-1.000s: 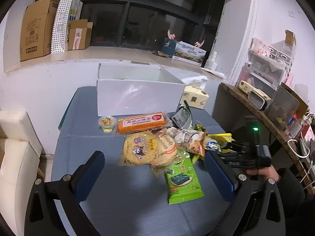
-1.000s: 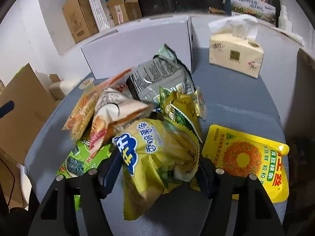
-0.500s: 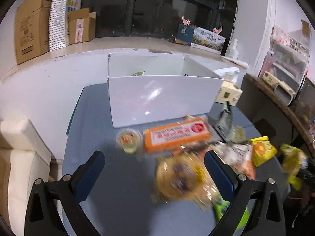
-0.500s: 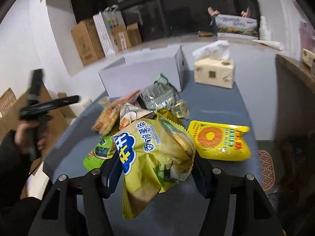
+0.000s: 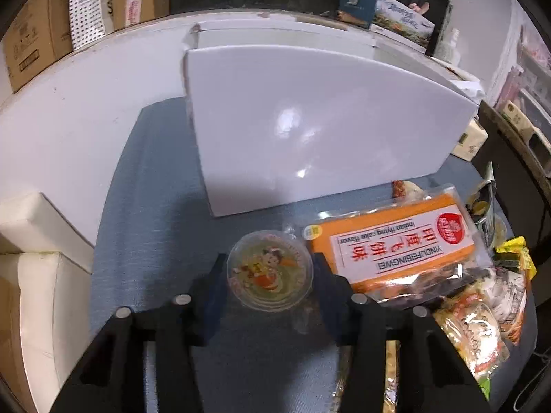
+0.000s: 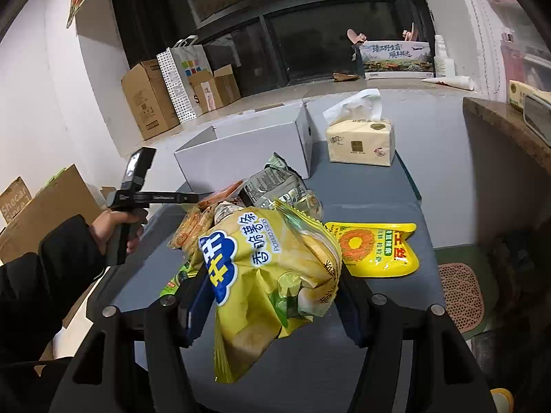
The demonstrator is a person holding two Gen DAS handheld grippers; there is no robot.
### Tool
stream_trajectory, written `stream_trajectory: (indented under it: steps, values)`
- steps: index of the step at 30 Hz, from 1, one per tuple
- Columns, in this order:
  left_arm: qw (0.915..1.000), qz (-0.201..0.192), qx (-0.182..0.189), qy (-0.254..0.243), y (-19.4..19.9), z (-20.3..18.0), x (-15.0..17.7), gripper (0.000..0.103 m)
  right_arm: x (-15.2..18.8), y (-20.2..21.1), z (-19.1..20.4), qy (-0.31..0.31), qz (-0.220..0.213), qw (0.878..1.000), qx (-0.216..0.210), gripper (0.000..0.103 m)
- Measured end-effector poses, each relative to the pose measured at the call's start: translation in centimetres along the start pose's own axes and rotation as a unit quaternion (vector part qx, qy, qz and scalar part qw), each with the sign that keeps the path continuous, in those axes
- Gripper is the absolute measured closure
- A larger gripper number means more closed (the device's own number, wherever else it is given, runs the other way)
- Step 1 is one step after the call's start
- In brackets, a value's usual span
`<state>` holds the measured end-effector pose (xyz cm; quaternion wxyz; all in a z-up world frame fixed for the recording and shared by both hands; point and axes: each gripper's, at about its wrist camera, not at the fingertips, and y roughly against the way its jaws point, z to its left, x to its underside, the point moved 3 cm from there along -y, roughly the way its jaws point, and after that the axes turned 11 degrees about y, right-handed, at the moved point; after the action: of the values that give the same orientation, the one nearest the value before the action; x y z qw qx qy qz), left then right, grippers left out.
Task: Organize snacks
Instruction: 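Grasp the yellow-green chip bag with the right tool while the left tool grasps the jelly cup, then lower both items into the white box and open both tools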
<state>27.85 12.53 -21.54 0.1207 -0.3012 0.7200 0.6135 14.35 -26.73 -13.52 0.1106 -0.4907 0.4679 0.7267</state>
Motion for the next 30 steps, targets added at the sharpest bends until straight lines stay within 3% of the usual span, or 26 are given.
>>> stream_trajectory:
  steps: [4, 9, 18, 26, 30]
  values:
    - [0.9996, -0.027, 0.009, -0.006, 1.7, -0.1, 0.3, 0.052, 0.0, -0.1, 0.3, 0.005, 0.002, 1.000, -0.005, 0.036]
    - [0.9960, -0.077, 0.037, -0.024, 6.6, -1.3, 1.8, 0.052, -0.7, -0.5, 0.8, 0.010, -0.002, 1.000, -0.014, 0.036]
    - [0.9831, -0.134, 0.121, -0.031, 13.8, -4.6, 2.7, 0.052, -5.9, -4.1, 2.2, 0.028, -0.014, 0.999, -0.043, 0.036]
    - [0.9747, -0.182, 0.124, -0.039, 15.0, -6.2, -4.1, 0.052, -15.1, -10.8, 1.8, 0.008, -0.031, 0.998, -0.047, 0.036]
    - [0.9787, -0.166, 0.121, -0.010, 13.1, -6.0, -9.5, 0.052, -19.3, -15.2, 0.7, -0.002, -0.009, 0.999, -0.038, 0.036]
